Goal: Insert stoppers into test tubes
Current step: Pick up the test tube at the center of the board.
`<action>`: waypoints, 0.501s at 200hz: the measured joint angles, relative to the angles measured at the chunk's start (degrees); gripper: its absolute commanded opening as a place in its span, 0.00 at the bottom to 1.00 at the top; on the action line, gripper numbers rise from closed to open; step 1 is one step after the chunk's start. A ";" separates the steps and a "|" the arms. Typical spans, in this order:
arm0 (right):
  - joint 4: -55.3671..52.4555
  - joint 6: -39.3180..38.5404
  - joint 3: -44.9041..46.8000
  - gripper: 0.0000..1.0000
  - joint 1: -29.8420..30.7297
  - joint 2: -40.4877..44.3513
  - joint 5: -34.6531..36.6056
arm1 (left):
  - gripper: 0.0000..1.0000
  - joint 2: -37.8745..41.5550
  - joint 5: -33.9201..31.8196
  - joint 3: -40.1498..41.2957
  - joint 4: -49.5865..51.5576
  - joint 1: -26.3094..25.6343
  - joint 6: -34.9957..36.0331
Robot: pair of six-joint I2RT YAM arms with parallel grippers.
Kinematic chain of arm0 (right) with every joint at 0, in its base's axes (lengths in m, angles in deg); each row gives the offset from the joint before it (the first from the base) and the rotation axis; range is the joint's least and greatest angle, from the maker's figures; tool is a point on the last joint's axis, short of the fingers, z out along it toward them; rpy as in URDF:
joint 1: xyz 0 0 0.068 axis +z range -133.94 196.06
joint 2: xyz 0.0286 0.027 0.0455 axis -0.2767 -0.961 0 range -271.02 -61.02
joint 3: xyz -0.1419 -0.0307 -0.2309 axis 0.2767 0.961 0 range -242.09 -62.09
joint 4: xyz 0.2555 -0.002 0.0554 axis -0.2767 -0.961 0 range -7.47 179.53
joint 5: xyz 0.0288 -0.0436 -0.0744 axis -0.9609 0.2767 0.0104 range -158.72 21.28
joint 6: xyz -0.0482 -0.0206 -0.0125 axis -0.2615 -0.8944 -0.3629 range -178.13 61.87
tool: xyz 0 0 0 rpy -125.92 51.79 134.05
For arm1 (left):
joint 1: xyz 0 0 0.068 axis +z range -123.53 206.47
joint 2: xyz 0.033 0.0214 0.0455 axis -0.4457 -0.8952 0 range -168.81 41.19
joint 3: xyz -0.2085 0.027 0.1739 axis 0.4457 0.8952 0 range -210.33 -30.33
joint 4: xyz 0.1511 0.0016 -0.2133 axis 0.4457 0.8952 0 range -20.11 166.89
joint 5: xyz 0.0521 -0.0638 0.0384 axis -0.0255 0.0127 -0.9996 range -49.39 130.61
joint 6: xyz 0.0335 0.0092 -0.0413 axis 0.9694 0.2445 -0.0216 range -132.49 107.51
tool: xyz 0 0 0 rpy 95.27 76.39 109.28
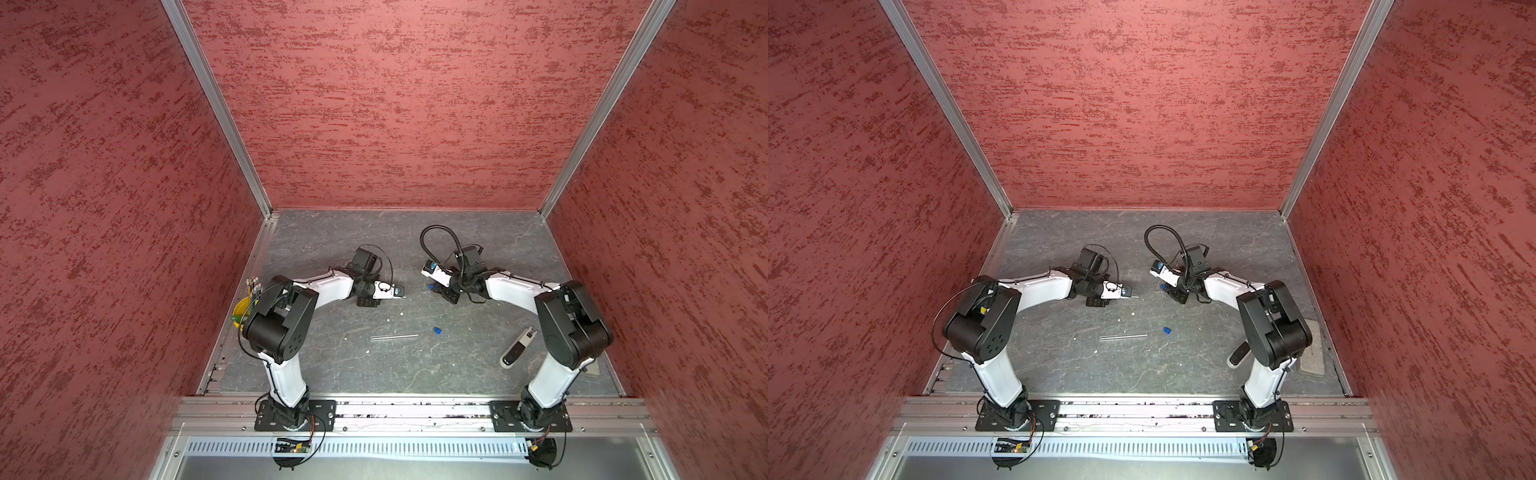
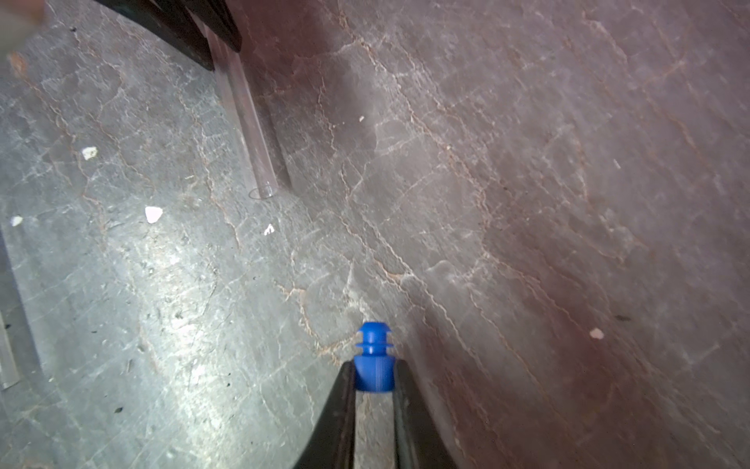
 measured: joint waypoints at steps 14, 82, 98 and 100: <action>-0.04 0.31 0.00 0.18 0.00 0.26 -0.37 | 0.16 0.74 -0.92 1.42 -1.97 -0.33 0.70; 0.04 1.57 0.76 0.19 0.37 1.53 -2.47 | 0.17 4.72 -2.62 4.48 -6.80 -1.22 1.92; 0.04 2.05 1.49 0.19 0.48 2.12 -3.28 | 0.17 6.23 -2.64 5.40 -7.98 -1.51 1.99; 0.04 2.05 1.55 0.19 0.50 2.16 -3.39 | 0.17 6.43 -2.64 5.51 -8.09 -1.55 2.03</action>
